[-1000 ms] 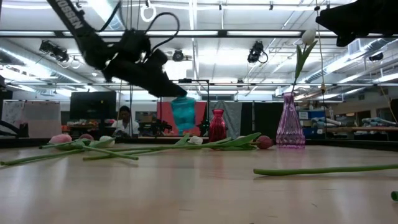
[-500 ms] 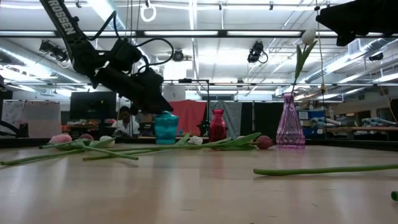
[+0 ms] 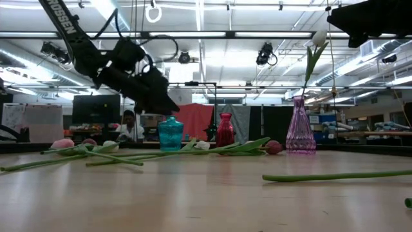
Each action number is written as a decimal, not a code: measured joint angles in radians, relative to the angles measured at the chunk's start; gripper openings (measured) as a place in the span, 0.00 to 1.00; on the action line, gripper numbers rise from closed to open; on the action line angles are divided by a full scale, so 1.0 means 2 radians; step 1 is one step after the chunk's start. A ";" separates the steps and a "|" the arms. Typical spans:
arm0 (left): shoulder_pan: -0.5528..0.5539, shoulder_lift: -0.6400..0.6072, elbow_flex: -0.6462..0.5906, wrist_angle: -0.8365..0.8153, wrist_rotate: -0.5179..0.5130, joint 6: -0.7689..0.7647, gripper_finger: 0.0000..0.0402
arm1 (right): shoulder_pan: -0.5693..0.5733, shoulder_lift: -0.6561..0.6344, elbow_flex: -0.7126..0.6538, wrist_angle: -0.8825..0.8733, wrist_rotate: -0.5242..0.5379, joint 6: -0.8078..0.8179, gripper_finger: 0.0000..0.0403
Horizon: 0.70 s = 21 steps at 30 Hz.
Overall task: Sort flowers into vase by color
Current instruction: Put the right white tulip into the pink vase
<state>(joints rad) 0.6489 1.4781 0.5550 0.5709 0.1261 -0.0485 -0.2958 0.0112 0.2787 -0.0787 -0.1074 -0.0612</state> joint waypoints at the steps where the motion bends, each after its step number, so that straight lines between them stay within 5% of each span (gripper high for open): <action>1: 0.000 -0.011 0.002 0.000 -0.001 0.014 0.70 | 0.000 0.000 0.000 -0.001 0.000 0.000 0.32; 6: -0.030 -0.085 0.012 -0.029 -0.027 0.087 0.70 | 0.000 0.000 0.000 -0.002 0.000 -0.002 0.32; 12: -0.166 -0.106 0.040 -0.171 -0.125 0.126 0.67 | 0.000 0.000 0.000 -0.001 0.006 -0.010 0.32; 21: -0.280 -0.057 0.065 -0.248 -0.170 -0.094 0.60 | 0.000 0.000 0.000 0.022 0.004 -0.009 0.32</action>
<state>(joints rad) 0.0880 1.3642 0.6841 0.0746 -0.2146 -0.2373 -0.2958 0.0112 0.2787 -0.0351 -0.0986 -0.0784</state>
